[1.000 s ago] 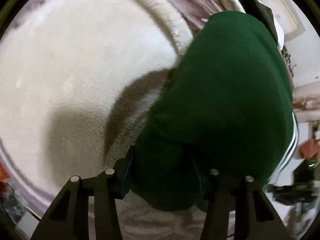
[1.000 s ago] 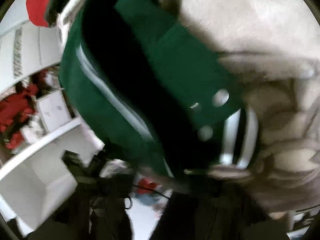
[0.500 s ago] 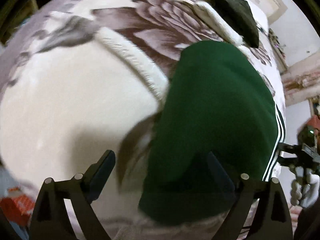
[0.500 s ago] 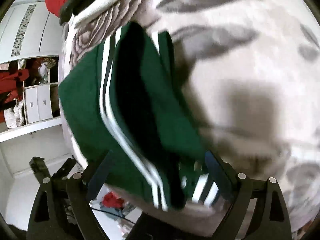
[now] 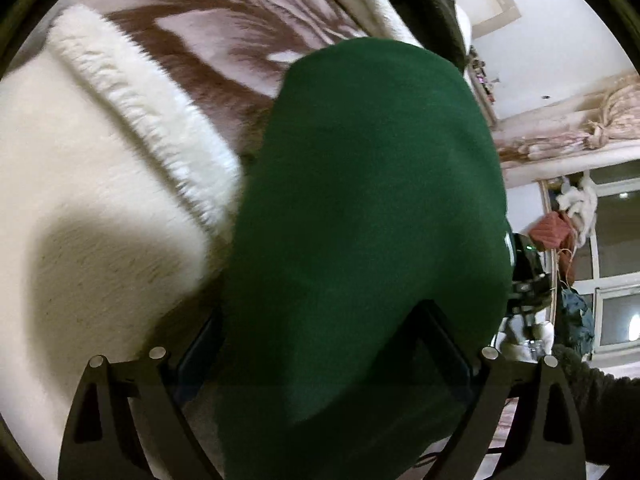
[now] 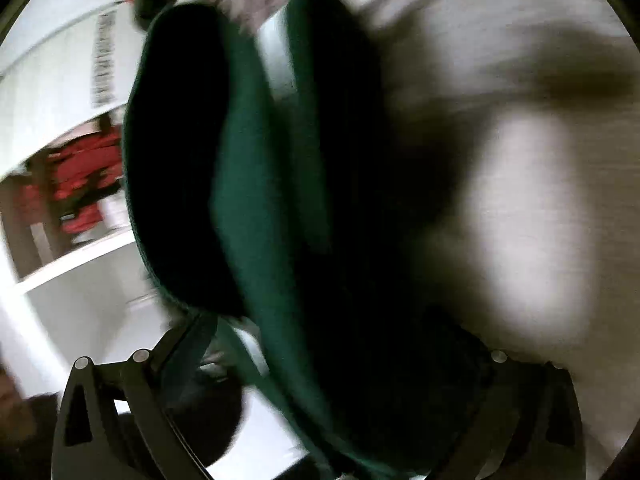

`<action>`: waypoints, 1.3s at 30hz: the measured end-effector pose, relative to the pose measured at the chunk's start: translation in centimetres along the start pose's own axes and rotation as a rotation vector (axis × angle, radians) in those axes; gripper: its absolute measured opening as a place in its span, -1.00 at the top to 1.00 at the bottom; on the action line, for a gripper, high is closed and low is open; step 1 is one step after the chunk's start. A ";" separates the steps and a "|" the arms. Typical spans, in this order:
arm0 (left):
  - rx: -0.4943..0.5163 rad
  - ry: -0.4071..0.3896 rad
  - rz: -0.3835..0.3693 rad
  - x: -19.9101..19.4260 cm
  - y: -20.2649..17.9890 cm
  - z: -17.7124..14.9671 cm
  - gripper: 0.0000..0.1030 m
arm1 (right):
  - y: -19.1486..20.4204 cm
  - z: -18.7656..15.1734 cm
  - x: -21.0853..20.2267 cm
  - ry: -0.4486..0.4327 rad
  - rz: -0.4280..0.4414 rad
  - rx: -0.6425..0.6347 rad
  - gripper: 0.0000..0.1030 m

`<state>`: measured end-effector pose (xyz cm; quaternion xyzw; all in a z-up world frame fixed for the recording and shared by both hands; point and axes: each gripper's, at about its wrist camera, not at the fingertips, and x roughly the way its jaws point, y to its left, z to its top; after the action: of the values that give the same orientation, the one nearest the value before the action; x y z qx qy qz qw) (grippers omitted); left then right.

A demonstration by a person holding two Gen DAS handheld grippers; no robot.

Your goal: Fold large clothes

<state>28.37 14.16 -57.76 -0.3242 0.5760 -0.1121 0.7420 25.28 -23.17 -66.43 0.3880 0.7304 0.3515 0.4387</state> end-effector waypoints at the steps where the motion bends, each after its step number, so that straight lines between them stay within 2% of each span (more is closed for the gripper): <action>1: 0.017 -0.012 -0.004 0.0 -0.4 0.0 -0.79 | 0.2 0.4 1.1 0.019 -0.046 -0.014 -1.00; 2: 0.033 -0.024 0.004 0.1 -0.8 0.1 -0.74 | 0.2 0.6 1.7 0.031 -0.061 -0.016 -1.00; 5: 0.063 -0.054 0.004 -0.4 -1.6 0.3 -0.42 | 0.0 1.2 2.1 0.034 -0.034 0.015 -1.00; 7: 0.061 -0.073 -0.004 -1.2 -1.5 0.0 -0.11 | 0.1 0.7 2.1 -0.009 -0.033 0.028 -1.00; 9: 0.061 -0.084 -0.014 -1.3 -1.4 0.5 0.06 | 0.8 0.1 2.1 -0.048 -0.039 0.019 -0.78; 10: 0.059 -0.085 -0.019 -1.6 -1.4 0.6 0.13 | 1.0 -0.2 2.2 -0.070 -0.032 0.025 -0.50; 12: 0.074 -0.086 -0.017 -2.2 -1.9 0.9 0.19 | 1.5 -0.8 2.4 -0.115 -0.023 0.040 -0.15; 16: 0.117 -0.083 -0.013 -3.1 -3.0 1.9 0.24 | 2.9 -1.9 2.3 -0.167 -0.020 0.035 0.10; 20: 0.156 -0.092 -0.016 -4.5 -4.0 2.5 0.25 | 3.6 -4.0 0.6 -0.201 0.010 0.026 0.17; 26: 0.214 -0.130 -0.026 -6.8 -6.9 5.5 0.25 | 8.4 -5.5 -2.2 -0.257 0.027 -0.018 0.18; 32: 0.279 -0.143 -0.057 -8.2 -10.7 12.5 0.25 | 14.9 -4.5 -7.6 -0.327 0.001 -0.053 0.18; 36: 0.325 -0.151 -0.085 -8.6 -13.2 19.2 0.25 | 20.7 -0.5 -11.4 -0.384 -0.029 -0.080 0.18; 39: 0.347 -0.165 -0.102 -8.5 -15.0 25.7 0.25 | 24.7 3.1 -14.6 -0.429 -0.043 -0.105 0.18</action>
<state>52.67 16.34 -38.76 -0.2284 0.4682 -0.2202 0.8247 39.12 -24.29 -41.15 0.4147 0.6090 0.2890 0.6112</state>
